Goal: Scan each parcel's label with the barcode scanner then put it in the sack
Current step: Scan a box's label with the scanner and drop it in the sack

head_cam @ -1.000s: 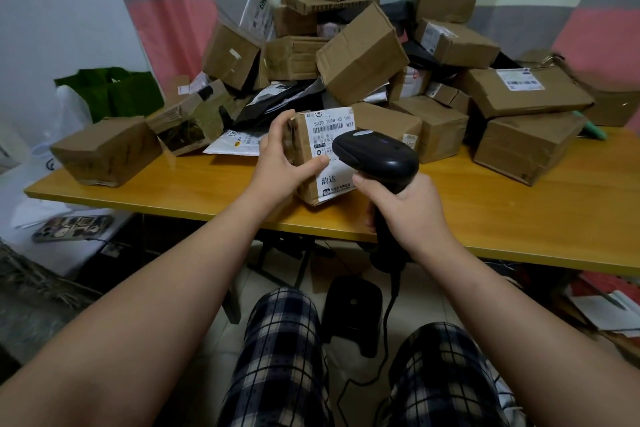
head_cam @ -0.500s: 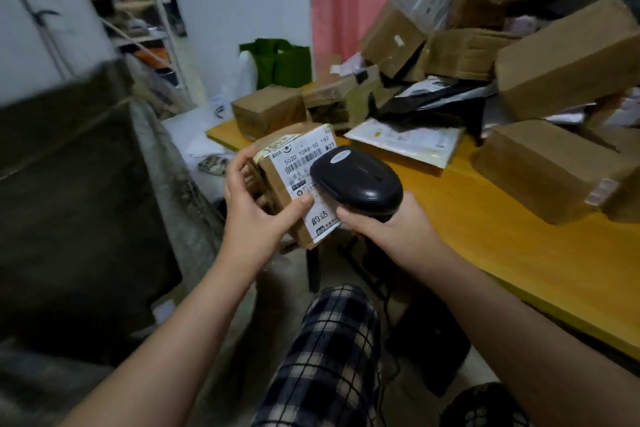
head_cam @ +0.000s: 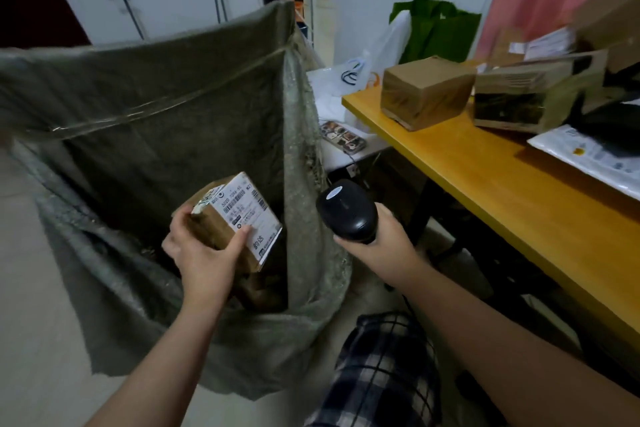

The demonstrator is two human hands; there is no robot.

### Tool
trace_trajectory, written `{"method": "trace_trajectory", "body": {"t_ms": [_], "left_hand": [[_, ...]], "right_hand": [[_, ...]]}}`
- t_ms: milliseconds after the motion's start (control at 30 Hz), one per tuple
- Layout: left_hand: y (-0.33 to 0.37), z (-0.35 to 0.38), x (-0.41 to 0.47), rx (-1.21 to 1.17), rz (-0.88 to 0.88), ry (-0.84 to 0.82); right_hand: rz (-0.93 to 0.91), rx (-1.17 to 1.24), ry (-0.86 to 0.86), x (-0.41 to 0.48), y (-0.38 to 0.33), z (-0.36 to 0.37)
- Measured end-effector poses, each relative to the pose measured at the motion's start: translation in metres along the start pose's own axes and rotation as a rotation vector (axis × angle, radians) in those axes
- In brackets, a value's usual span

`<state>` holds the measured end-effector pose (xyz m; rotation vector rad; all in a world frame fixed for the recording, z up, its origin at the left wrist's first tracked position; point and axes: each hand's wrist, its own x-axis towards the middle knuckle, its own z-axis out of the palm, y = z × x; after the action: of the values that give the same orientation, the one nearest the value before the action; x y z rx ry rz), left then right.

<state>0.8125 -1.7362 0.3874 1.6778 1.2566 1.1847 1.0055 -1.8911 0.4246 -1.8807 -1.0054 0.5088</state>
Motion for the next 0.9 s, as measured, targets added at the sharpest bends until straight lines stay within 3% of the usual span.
{"method": "trace_trajectory", "body": {"t_ms": [133,367,600,767,900], "left_hand": [[-0.013,0.028,0.036,0.016,-0.091,-0.151],[-0.002,0.095,0.079,-0.119,-0.064,-0.659],[-0.014,0.077,0.095,-0.176,-0.058,-0.687],[-0.021,0.056,0.08,0.172,-0.053,-0.627],[-0.025,0.055,0.055,0.369,-0.034,-0.719]], "right_hand": [[0.044,0.003,0.06,0.033,0.019,0.044],[0.184,0.22,0.241,0.052,0.054,0.077],[0.112,0.132,0.225,0.057,0.05,0.086],[0.037,0.083,0.254,0.041,0.032,0.061],[0.022,0.056,0.256,0.021,0.005,0.023]]}}
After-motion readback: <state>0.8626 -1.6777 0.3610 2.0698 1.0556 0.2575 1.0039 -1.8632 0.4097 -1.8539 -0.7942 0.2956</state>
